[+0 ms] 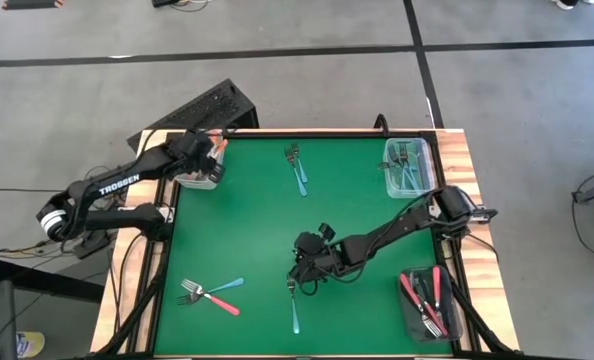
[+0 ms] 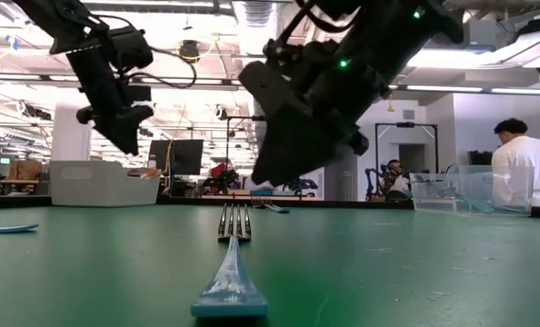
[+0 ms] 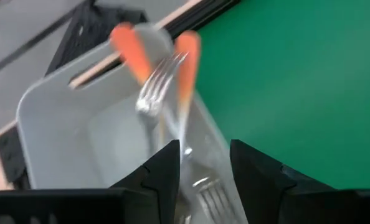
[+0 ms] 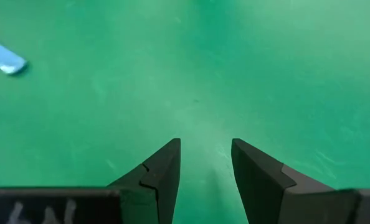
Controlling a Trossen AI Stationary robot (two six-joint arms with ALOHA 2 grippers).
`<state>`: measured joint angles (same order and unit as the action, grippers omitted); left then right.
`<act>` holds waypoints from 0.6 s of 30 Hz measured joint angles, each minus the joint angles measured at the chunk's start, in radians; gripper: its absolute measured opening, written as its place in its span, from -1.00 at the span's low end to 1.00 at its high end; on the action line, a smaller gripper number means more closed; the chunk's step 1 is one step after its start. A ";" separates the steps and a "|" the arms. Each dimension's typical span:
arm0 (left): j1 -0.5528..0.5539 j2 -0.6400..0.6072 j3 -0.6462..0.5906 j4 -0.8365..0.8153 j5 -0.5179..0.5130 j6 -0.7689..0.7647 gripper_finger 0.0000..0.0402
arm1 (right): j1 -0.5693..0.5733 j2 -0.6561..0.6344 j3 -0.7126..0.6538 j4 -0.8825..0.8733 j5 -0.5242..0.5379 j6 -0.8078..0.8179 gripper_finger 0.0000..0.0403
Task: Sort silverware by color (type)
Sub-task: Put the blue fork into the transparent bin
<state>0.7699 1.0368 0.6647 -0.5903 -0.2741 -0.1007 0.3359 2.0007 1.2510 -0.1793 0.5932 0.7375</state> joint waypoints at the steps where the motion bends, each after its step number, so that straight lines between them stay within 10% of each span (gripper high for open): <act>1: -0.020 -0.006 0.000 0.012 0.000 0.002 -0.36 | -0.003 0.009 0.001 0.014 -0.020 -0.004 -0.17; 18: -0.437 -0.108 0.000 0.148 0.001 -0.024 -0.35 | -0.026 0.012 0.002 0.090 -0.066 -0.091 -0.17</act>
<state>0.3324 0.9287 0.6651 -0.4424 -0.2736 -0.1246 0.3096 2.0132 1.2526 -0.0894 0.5274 0.6464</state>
